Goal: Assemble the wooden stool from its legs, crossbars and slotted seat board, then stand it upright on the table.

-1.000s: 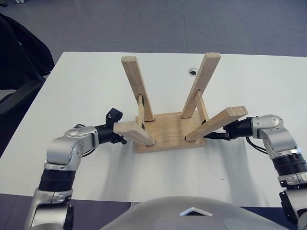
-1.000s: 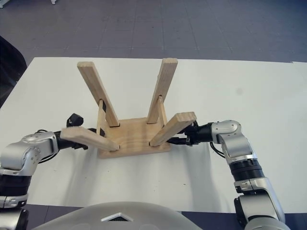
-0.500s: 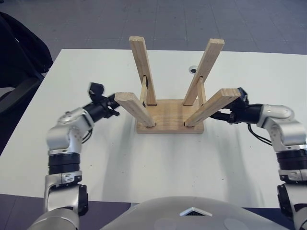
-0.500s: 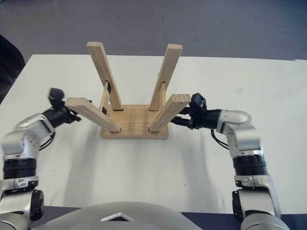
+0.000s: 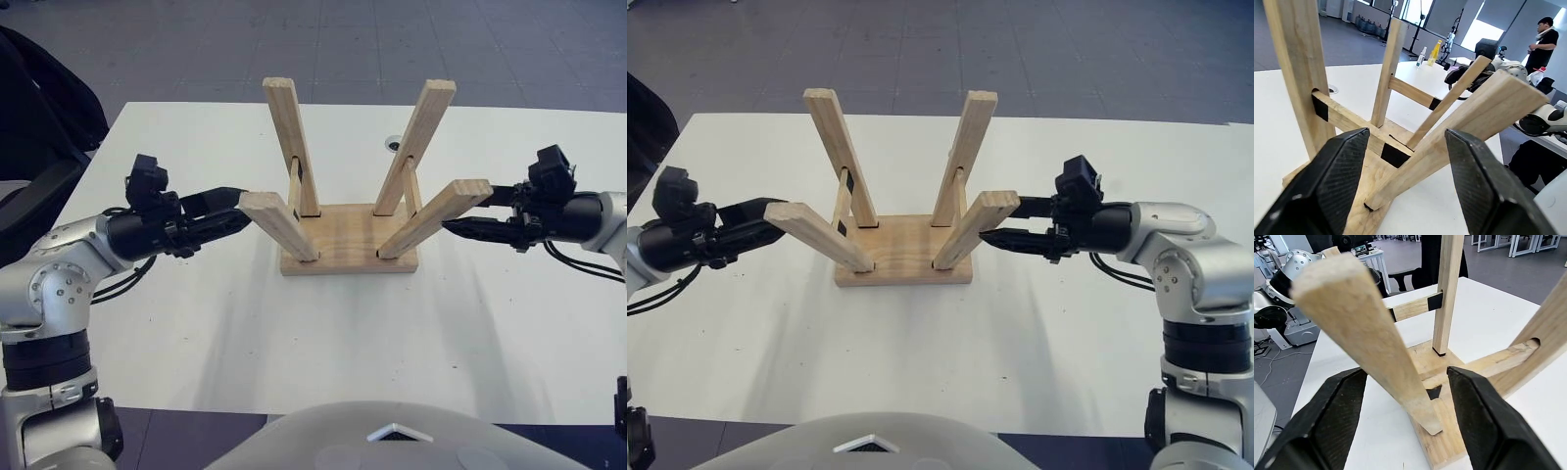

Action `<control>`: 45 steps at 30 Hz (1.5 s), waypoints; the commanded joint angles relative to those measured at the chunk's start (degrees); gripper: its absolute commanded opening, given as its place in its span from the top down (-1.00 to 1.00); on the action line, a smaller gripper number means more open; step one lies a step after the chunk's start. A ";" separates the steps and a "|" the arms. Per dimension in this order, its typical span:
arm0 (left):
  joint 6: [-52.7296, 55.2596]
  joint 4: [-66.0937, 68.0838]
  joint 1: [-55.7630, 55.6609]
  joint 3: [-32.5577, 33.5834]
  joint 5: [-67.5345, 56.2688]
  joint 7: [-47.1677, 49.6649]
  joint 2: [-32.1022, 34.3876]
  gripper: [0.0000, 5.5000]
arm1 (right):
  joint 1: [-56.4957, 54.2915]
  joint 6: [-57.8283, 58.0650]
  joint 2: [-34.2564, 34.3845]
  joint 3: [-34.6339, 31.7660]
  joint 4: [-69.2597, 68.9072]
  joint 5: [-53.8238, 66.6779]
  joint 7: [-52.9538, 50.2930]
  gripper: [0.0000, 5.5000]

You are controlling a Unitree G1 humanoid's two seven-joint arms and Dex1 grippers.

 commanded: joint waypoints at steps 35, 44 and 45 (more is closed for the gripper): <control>5.54 -1.82 -5.55 -7.30 -7.28 -9.66 6.25 0.31 | -1.91 4.30 -5.32 3.48 -4.58 6.74 10.49 0.51; 29.00 29.26 -28.84 -9.77 -15.51 7.27 -0.35 0.59 | -25.57 35.84 4.97 5.14 27.32 17.73 -12.85 0.63; 28.29 35.57 -32.10 -12.18 -11.50 9.62 -3.42 0.59 | -28.22 34.89 7.90 7.53 34.97 13.33 -15.75 0.49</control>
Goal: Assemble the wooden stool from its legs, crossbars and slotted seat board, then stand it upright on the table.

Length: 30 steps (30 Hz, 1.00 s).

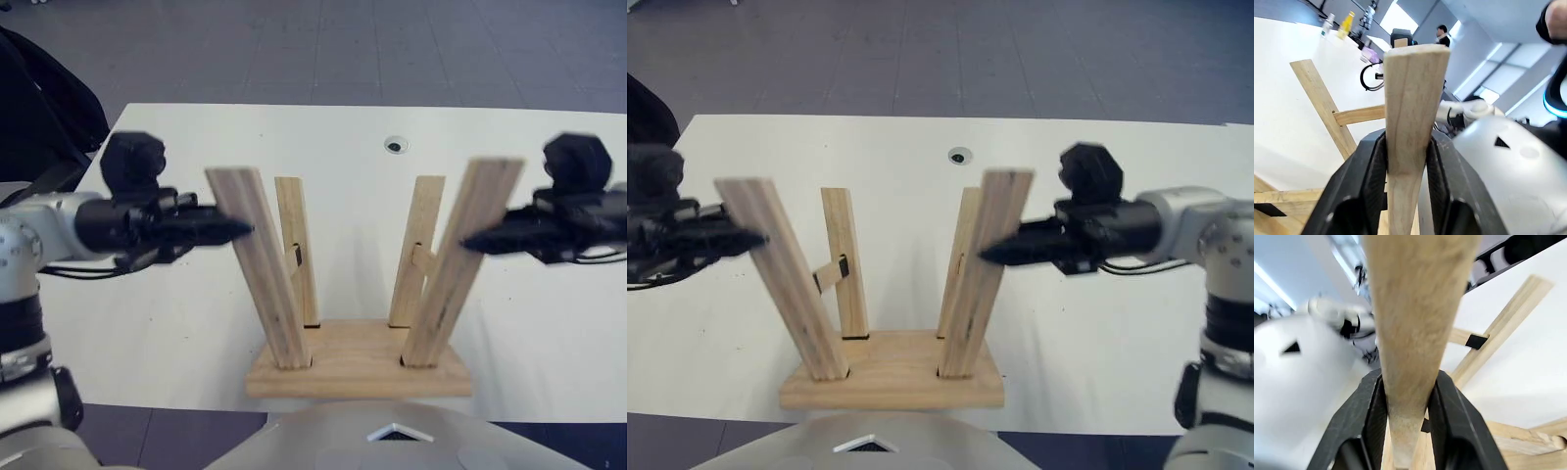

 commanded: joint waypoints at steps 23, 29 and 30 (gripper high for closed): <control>-14.21 54.39 -16.85 6.33 29.32 10.44 -15.03 0.45 | -24.91 -19.35 20.52 -15.64 72.88 -25.46 -10.93 -0.34; -36.03 10.82 13.78 -0.61 37.32 7.29 -16.62 0.45 | -17.63 -20.46 11.79 -14.78 69.12 -30.78 -10.21 -0.48; -37.32 6.77 17.00 -0.57 37.10 6.70 -16.86 0.45 | -16.40 -20.54 10.12 -14.12 68.46 -31.78 -9.54 -0.48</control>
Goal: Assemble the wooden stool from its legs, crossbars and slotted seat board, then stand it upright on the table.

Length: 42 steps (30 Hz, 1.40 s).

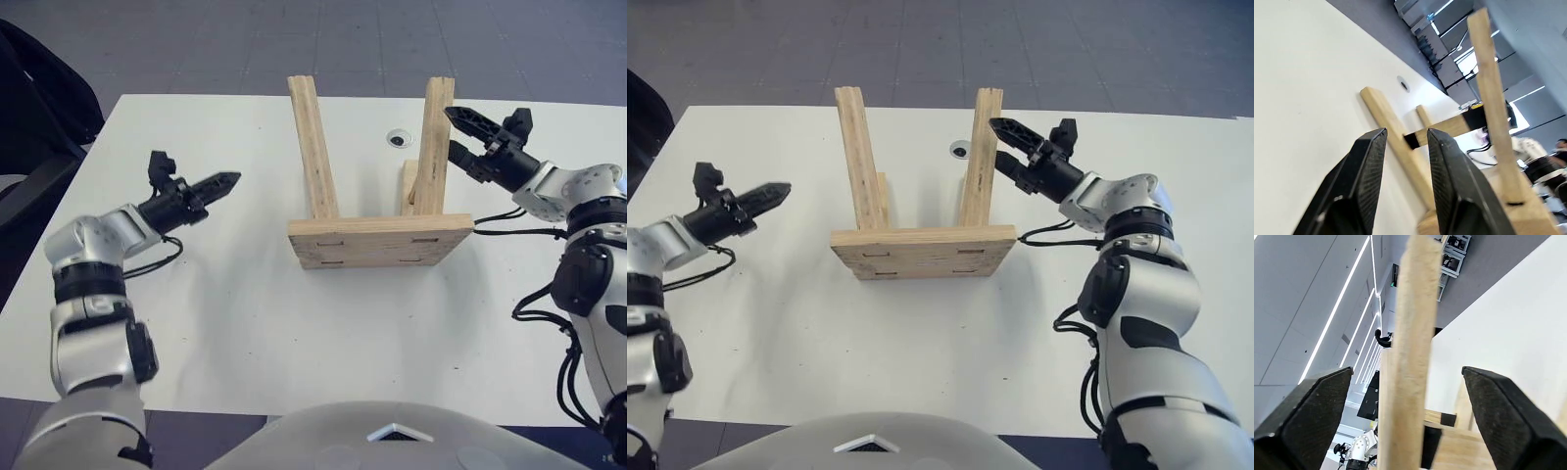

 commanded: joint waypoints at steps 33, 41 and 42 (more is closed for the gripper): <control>-32.76 -21.12 9.76 -18.16 12.85 -19.95 -2.18 0.46 | 28.31 -34.26 -12.57 28.52 -51.75 -20.47 28.40 -0.18; -16.08 -28.20 8.80 -12.31 1.21 -21.92 2.19 0.47 | 26.88 -20.46 -16.02 25.79 -60.61 -12.91 30.61 0.31; -12.93 -29.95 9.64 -10.87 -1.03 -22.28 3.84 0.47 | 26.54 -17.35 -17.59 24.98 -63.61 -10.72 31.58 0.33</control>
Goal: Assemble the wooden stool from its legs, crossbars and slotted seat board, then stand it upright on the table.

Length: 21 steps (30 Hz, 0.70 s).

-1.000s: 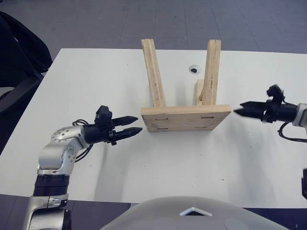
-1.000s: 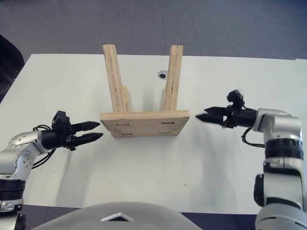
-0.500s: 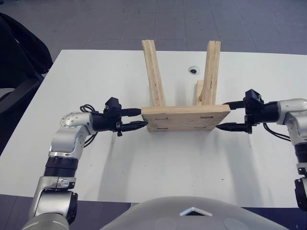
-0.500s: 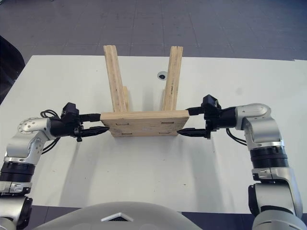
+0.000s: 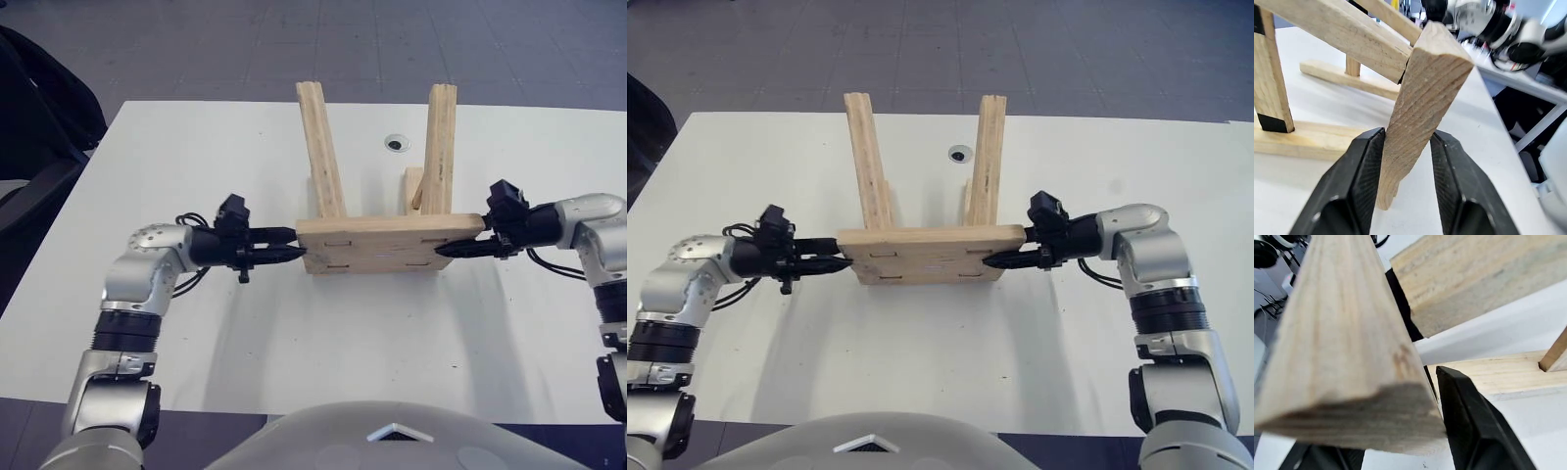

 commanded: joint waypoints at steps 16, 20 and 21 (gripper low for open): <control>44.10 51.43 -43.15 27.44 -34.12 55.25 -3.21 0.53 | -45.79 38.53 23.44 -41.93 51.68 26.44 -72.85 0.13; 24.64 65.08 -46.43 33.58 -34.57 75.20 -9.10 0.53 | -45.11 10.82 28.09 -54.81 62.73 36.84 -95.53 -0.16; 22.66 65.85 -46.88 33.83 -34.06 76.55 -9.42 0.53 | -45.11 7.94 28.44 -55.49 63.06 36.98 -96.20 -0.23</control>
